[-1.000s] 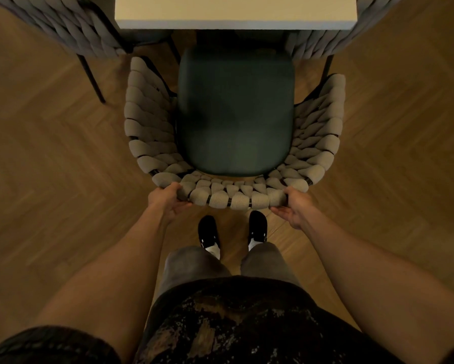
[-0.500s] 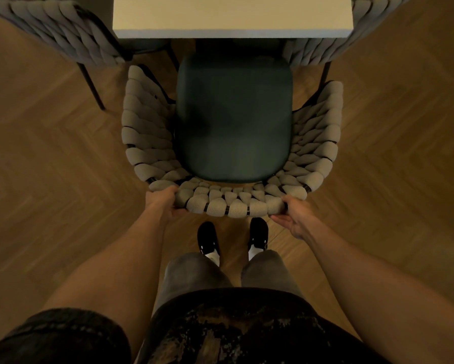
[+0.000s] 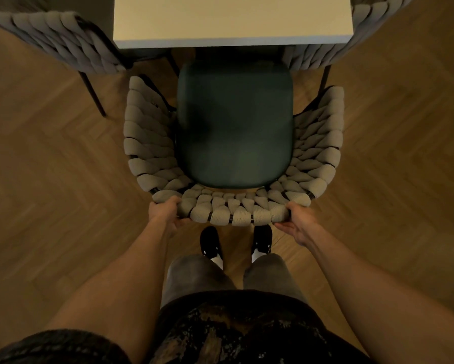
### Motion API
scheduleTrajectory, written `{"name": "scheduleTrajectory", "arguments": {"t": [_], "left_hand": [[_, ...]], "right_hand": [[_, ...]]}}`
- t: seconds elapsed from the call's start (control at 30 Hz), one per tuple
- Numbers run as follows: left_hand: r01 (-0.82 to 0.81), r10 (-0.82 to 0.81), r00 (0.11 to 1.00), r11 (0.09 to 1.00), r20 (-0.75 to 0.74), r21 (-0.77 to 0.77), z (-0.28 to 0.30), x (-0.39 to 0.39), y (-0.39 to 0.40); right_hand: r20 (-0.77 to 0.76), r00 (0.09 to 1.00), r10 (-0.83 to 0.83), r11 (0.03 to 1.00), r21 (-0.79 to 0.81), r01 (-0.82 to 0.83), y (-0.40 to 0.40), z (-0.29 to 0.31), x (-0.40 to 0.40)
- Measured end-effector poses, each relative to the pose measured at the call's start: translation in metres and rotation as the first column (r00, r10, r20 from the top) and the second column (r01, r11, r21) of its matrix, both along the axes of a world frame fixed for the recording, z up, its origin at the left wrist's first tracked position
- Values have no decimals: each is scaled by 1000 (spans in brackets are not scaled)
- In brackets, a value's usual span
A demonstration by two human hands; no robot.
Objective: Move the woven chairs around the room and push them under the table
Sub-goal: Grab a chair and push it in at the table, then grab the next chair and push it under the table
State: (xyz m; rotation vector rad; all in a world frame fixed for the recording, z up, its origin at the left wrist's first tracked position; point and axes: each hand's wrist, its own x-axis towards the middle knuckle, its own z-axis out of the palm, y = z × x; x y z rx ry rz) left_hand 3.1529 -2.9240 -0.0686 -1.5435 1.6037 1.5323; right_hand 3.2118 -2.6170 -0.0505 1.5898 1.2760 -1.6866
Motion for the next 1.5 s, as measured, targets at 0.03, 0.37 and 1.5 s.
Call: {"name": "scheduleTrajectory", "arguments": {"t": [0.03, 0.37, 1.5], "left_hand": [[1, -1, 1000, 1000, -2, 6, 1, 1, 2], [-11, 18, 998, 993, -56, 115, 10, 13, -2], [565, -565, 825, 825, -6, -36, 47, 147, -16]], "right_hand": [[-2, 1000, -2, 1000, -1, 2, 2, 0, 0], [-22, 1000, 13, 999, -33, -13, 8, 0, 6], [43, 155, 987, 136, 300, -944, -63, 46, 47]]}}
